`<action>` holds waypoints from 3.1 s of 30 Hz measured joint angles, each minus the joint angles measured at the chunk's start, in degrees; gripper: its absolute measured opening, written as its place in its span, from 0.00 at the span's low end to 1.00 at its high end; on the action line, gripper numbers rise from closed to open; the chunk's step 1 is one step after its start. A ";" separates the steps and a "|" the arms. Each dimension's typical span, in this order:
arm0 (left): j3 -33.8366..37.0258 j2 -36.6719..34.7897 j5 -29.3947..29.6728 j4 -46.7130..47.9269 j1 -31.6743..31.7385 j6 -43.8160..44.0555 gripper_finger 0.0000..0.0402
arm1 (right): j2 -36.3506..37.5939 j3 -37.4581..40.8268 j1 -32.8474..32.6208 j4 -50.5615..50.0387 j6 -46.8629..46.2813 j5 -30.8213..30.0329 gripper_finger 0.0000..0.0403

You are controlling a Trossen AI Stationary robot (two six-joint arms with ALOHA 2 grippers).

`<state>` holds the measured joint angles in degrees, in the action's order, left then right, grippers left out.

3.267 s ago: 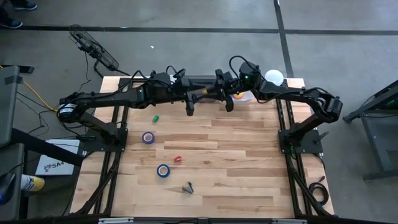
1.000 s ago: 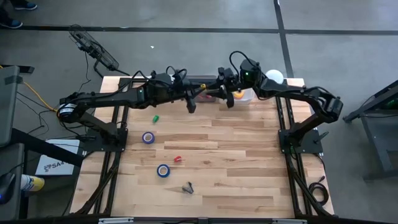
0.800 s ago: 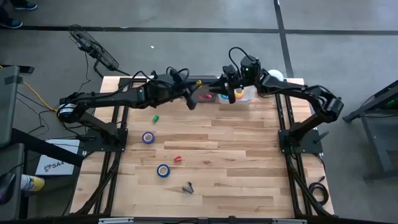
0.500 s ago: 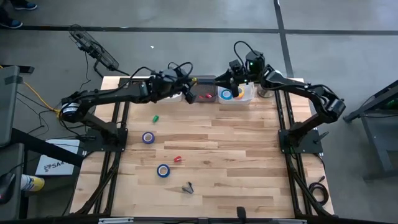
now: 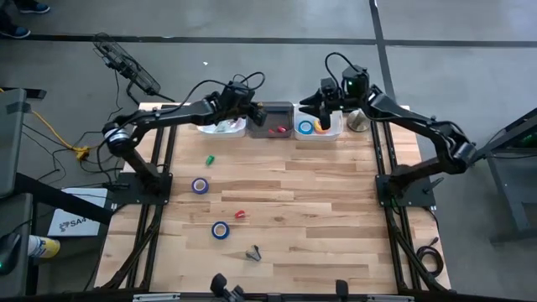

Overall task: Pick and place Stapler, Stapler remover, tape
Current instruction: Put the yellow stapler into the black transparent bin, then put the red stapler into the black transparent bin

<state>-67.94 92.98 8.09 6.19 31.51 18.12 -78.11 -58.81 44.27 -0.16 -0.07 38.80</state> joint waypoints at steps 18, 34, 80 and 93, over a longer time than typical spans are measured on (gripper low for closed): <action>-0.02 8.21 -2.18 -0.04 0.39 9.56 0.14 | 12.06 0.02 -0.04 -24.70 10.09 -12.36 0.34; -0.02 8.21 -2.47 5.82 0.37 9.73 0.16 | 13.62 0.02 -0.07 -27.27 8.96 -12.19 0.34; -0.09 10.77 -3.07 6.86 0.32 10.64 0.43 | 13.62 0.02 -0.07 -27.05 9.32 -11.86 0.34; -0.04 4.00 -3.52 6.93 0.35 5.87 0.48 | 14.17 0.04 -0.07 -27.72 6.13 -11.49 0.34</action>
<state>-67.99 96.98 4.58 13.13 31.86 23.99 -63.94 -58.76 44.21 -27.88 6.07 27.31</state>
